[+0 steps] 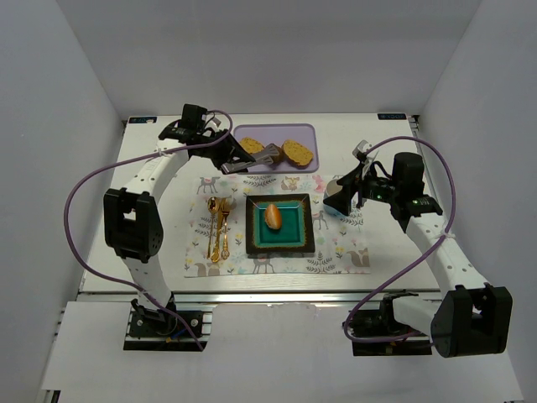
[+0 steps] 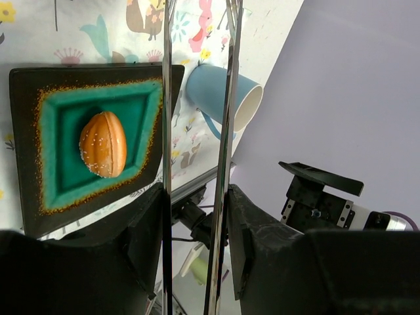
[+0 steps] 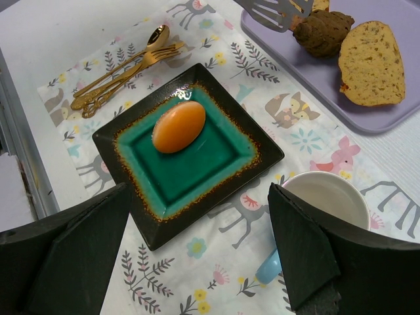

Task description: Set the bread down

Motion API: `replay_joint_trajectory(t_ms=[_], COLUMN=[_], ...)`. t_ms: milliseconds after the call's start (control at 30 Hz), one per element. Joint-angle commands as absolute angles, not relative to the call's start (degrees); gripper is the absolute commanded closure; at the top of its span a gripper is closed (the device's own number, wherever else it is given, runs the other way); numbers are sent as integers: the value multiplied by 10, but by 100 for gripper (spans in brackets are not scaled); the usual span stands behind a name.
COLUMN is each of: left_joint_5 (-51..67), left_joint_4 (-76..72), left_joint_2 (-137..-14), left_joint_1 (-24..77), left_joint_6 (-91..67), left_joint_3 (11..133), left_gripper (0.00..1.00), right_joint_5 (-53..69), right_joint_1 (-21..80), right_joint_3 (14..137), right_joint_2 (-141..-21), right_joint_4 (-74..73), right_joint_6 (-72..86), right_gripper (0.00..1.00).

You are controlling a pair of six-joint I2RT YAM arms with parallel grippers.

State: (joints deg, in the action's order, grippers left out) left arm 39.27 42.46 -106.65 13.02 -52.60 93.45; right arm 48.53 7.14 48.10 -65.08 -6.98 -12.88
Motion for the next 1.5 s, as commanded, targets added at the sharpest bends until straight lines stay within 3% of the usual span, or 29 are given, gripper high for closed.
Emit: replay_joint_trajectory(t_ms=[0,967,1033,1167,1467], left_joint_5=[403,403,404,408,411], left_joint_4=[431,391,387,380,367], left_joint_2=[-1062,-1121,-1121,-1107,-1029], left_joint_1=[131,130,130,130,127], left_joint_6=[-526,-545,-545,-545,-523], left_joint_3=[953,961,959,949,911], left_gripper=[49,51,56,82,100], right_joint_5=[489,480,479,478,483], right_joint_1=[69,68,68,65,64], right_joint_3=[479,473,473,473,475], right_joint_2=[-639,-635,-634,-633,-637], right_joint_4=[-50,-51,-52,-54,-53], right_joint_6=[-134,-141,-141,-142,-140], right_gripper=[11,11,10,11,11])
